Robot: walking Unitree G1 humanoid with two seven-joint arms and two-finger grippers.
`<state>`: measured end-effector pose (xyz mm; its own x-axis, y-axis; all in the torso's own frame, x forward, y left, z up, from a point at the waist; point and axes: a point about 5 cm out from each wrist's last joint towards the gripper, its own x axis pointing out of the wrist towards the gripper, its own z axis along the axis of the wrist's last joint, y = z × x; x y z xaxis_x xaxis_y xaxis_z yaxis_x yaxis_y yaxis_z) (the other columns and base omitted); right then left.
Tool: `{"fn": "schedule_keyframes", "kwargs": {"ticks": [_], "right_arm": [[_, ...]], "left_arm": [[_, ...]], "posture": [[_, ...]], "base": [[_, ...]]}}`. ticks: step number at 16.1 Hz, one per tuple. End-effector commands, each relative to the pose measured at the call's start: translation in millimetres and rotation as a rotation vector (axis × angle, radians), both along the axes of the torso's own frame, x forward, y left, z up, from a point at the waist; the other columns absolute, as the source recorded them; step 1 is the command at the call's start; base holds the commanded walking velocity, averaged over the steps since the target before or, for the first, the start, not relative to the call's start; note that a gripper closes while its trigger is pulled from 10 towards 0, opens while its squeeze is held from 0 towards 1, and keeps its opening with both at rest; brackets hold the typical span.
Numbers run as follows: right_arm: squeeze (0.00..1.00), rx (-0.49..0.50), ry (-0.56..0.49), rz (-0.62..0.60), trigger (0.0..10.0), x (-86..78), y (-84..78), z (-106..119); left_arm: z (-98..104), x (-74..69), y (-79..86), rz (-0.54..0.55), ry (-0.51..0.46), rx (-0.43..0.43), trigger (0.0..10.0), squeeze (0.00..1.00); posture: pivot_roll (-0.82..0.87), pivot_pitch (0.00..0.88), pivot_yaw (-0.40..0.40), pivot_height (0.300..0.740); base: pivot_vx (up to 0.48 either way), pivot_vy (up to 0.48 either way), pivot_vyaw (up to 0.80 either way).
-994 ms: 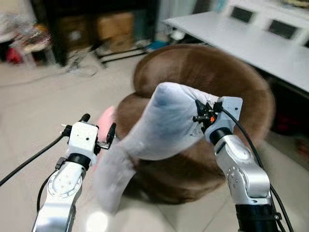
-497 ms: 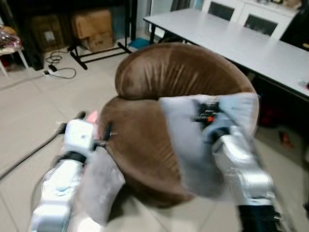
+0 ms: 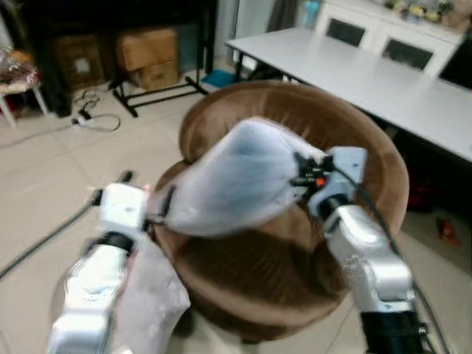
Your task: Move the pillow to the sofa from floor
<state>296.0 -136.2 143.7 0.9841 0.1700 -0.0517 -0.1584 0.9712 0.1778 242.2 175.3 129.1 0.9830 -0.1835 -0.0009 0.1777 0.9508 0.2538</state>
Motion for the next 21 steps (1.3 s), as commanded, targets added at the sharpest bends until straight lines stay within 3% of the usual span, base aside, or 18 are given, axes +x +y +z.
{"fn": "schedule_keyframes", "kwargs": {"ticks": [1, 3, 5, 9, 13, 17, 21], "right_arm": [[0.0, 0.001, -0.059, -0.016, 10.0, 2.5, -1.9, 11], [0.0, 0.011, -0.084, 0.002, 10.0, 2.6, 0.1, 15], [0.0, 0.02, -0.102, 0.1, 10.0, 1.3, 10.7, 19], [0.0, 0.006, -0.109, 0.125, 10.0, 2.2, 13.7, 20], [0.0, -0.004, -0.112, 0.133, 10.0, 4.4, 15.5, 22], [0.0, -0.034, -0.068, 0.147, 10.0, 8.4, 22.6, 29], [0.0, -0.038, -0.026, 0.187, 10.0, 9.1, 36.8, 36]], "left_arm": [[4, 0.6, 4.6, 0.013, -0.011, 0.015, 10.0, 0.0], [3, 0.9, 4.8, 0.016, -0.011, 0.012, 10.0, 0.0], [3, 1.4, 4.2, 0.016, -0.012, 0.011, 10.0, 0.0], [2, 0.2, 4.0, 0.02, -0.01, 0.013, 10.0, 0.0], [-1, -3.7, 1.7, -0.006, 0.001, 0.018, 10.0, 0.0], [-7, -14.1, -2.2, -0.138, 0.073, 0.029, 10.0, 0.0], [-11, -21.8, -0.7, -0.2, 0.116, 0.053, 10.0, 0.0]], "posture": [[0.09, 0.0, -0.102, 0.74], [0.09, 0.0, -0.101, 0.74], [0.09, 0.0, -0.102, 0.74], [0.1, 0.0, -0.109, 0.74], [0.1, 0.0, -0.114, 0.74], [0.1, 0.0, -0.127, 0.74], [0.1, 0.0, -0.135, 0.74]], "base": [[0.368, 0.0, -0.8], [0.366, 0.0, 0.0], [0.36, 0.0, 0.0], [0.351, 0.0, 0.0], [0.0, 0.0, 0.0], [0.0, 0.0, 0.0], [0.0, 0.0, 0.0]]}}
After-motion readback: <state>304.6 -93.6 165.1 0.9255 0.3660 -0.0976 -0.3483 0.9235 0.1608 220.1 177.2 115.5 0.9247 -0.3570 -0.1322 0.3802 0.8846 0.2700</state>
